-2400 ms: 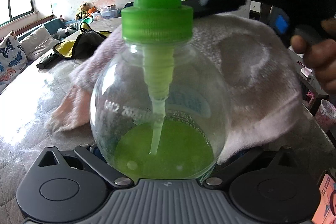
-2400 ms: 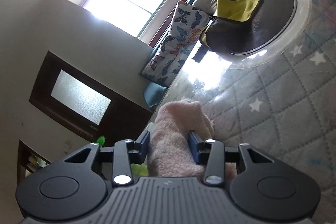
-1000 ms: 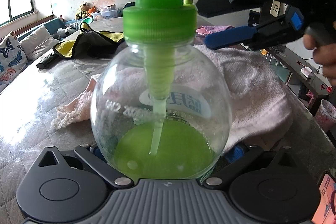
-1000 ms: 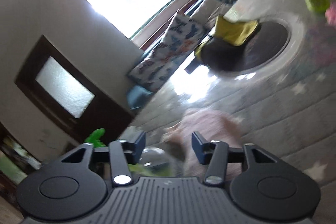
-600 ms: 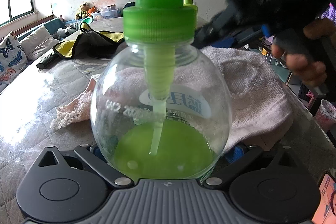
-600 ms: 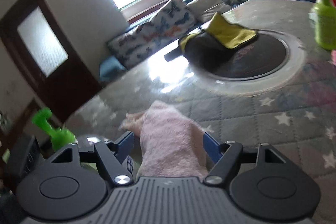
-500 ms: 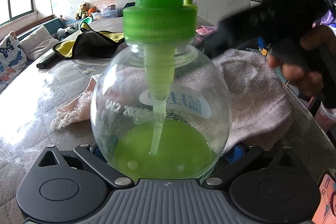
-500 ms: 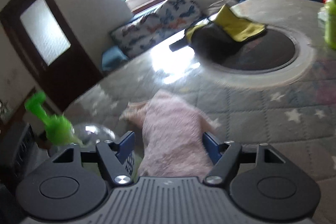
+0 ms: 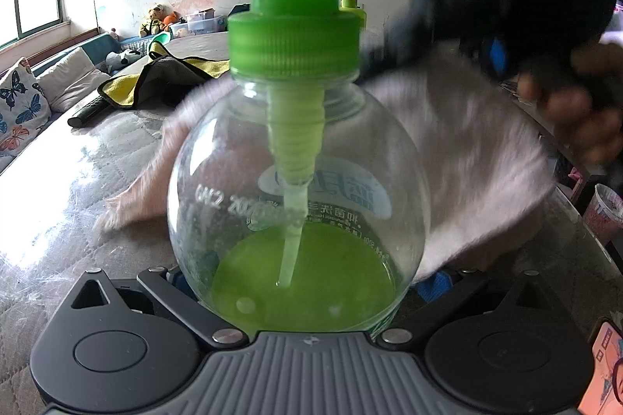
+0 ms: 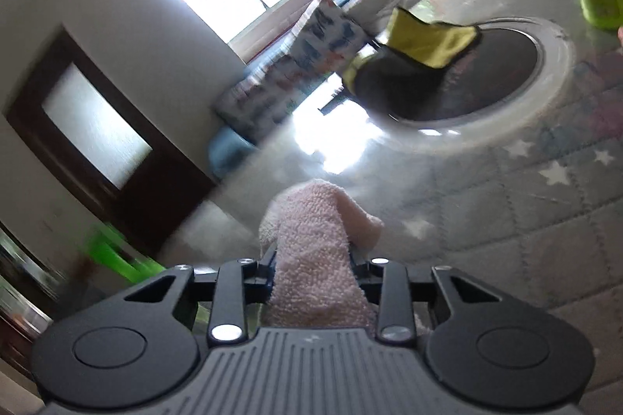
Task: Clean container
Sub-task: 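Regrasp the pink towel with the right tool and rub the bottle shoulder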
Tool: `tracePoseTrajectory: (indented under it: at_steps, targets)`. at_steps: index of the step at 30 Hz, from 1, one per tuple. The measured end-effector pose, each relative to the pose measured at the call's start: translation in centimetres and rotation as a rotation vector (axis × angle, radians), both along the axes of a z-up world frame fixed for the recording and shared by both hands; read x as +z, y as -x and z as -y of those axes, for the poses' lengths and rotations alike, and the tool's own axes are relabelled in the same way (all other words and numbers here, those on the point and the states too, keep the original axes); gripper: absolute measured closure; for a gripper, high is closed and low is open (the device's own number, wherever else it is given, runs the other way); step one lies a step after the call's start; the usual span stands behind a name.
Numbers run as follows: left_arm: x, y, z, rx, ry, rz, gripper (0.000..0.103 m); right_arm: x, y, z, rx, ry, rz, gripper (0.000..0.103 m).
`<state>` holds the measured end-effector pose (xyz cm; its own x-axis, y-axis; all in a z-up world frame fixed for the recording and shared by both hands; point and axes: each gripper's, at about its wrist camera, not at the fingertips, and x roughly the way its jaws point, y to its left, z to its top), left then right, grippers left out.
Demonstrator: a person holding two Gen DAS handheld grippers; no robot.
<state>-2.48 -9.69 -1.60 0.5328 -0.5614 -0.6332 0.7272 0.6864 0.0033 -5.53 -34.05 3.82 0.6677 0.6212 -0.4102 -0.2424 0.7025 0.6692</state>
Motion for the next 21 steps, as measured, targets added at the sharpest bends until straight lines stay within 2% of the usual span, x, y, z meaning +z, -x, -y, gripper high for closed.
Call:
tracePoseTrajectory:
  at_steps: [2, 4, 10, 15, 21]
  targets:
    - [0.0, 0.0, 0.0, 0.000, 0.000, 0.000, 0.000, 1.1, -0.1, 0.3, 0.027, -0.110, 0.026, 0.072]
    - [0.0, 0.0, 0.0, 0.000, 0.000, 0.000, 0.000, 1.3, -0.7, 0.2, 0.054, -0.194, 0.014, 0.072]
    - [0.0, 0.0, 0.0, 0.000, 0.001, -0.001, 0.000, -2.5, -2.5, -0.1, 0.059, -0.337, -0.097, 0.071]
    - [0.0, -0.1, -0.1, 0.000, 0.000, -0.001, 0.000, -4.1, -3.3, 0.2, 0.031, -0.267, -0.146, 0.071]
    - [0.0, -0.1, -0.2, 0.022, -0.014, -0.002, 0.000, -4.7, -2.8, 0.2, 0.016, -0.132, -0.177, 0.071]
